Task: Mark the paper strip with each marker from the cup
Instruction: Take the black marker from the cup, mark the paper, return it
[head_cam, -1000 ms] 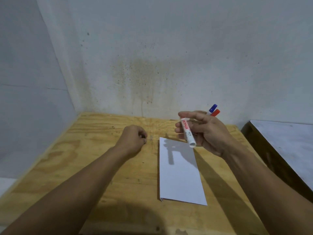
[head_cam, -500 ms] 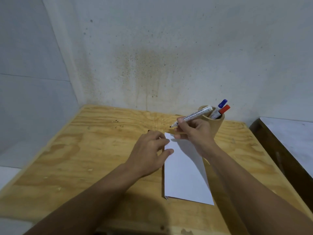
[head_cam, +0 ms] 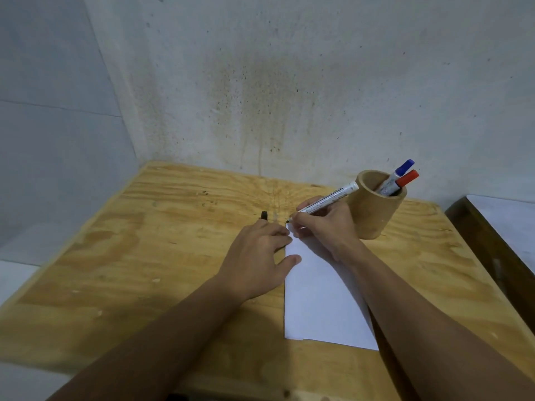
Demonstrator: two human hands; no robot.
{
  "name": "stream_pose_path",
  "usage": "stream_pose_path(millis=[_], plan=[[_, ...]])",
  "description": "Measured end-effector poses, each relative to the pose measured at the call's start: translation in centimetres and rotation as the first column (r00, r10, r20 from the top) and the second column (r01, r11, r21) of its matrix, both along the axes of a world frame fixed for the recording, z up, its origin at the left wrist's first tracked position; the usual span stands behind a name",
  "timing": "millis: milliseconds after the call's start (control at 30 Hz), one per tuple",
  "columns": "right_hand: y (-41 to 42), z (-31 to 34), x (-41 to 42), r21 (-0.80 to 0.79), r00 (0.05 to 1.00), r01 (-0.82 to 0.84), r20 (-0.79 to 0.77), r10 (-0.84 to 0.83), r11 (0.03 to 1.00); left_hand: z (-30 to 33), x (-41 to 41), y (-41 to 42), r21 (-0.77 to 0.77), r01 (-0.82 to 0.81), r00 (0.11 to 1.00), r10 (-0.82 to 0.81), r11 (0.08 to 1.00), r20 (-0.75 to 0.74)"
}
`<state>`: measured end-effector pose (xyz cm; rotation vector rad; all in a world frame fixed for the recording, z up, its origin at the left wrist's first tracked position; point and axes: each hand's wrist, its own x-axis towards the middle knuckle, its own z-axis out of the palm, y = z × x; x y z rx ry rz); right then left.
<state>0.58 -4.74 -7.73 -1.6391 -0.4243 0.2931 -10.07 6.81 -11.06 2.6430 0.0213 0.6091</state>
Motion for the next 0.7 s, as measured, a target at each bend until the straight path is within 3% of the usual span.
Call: stream_pose_path(millis=[167, 700], plan=[[-0.1, -0.9, 0.3, -0.027, 0.994, 0.043, 0.106, -0.04, 0.999, -0.1, 0.2, 0.2, -0.029, -0.014, 1.0, 0.014, 0.999, 0.002], [-0.3, -1.9, 0.9, -0.071, 0.98, 0.091, 0.181, -0.077, 0.993, 0.1, 0.1, 0.0, -0.07, -0.026, 1.0, 0.026, 0.997, -0.013]])
